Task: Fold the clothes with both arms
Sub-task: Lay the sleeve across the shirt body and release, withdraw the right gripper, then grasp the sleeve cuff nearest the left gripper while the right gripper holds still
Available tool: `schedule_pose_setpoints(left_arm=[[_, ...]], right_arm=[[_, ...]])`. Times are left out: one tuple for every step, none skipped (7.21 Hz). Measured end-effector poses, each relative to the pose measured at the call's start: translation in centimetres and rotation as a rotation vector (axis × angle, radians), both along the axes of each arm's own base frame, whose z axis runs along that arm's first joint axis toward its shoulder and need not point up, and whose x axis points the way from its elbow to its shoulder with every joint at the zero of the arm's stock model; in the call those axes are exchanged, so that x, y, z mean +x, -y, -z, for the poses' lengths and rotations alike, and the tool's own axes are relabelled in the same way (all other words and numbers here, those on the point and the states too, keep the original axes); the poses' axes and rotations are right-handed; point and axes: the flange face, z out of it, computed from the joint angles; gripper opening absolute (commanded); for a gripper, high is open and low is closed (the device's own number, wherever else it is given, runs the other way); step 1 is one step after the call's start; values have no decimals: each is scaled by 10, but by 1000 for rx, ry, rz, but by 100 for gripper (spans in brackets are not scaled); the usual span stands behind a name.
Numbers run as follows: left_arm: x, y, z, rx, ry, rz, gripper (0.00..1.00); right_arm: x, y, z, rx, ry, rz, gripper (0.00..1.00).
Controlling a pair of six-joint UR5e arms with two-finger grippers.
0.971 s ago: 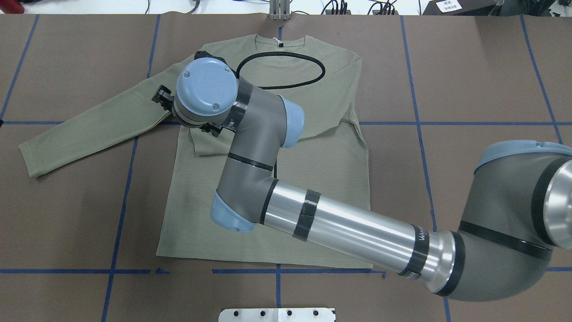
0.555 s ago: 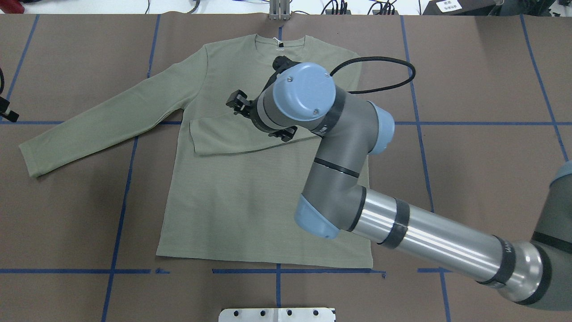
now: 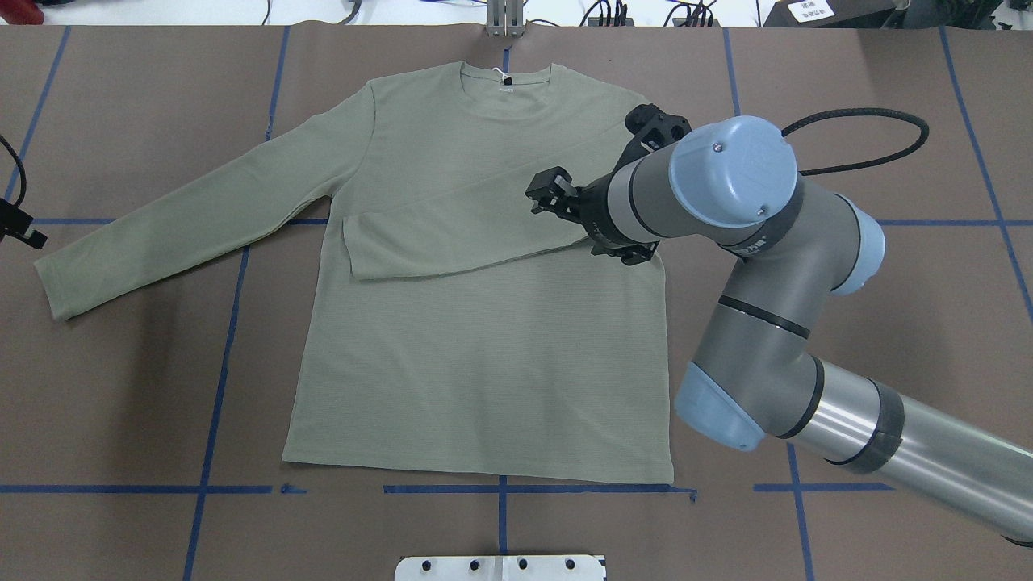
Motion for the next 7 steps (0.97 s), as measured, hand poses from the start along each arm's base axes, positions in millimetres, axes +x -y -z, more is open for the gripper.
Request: schedule_pose_setpoints(left_arm=[[3,-1,-6,-2,1,-6,79],[9,-2,-9,-5,4,-14,76],[17,-2,-10,-4,13,-24,75],[24,-3,-12,-4,23,-33,75],[33,-3,-15,-7,30,-46,74],[37,-2,-16,-9,33,-52,71],[38,-2,-17,-11,34,-54,67]], right_arm=[[7,-4,-2,2,3,-1,100],[12,-7,-3,5,7,-1,100],[15,-9,-5,5,7,-1,100],[16,-10,-5,5,7,-2,100],[17,-10,-6,6,7,-4,100],[17,-10,-6,6,7,-6,100],[17,-10,-6,7,7,-8,100]])
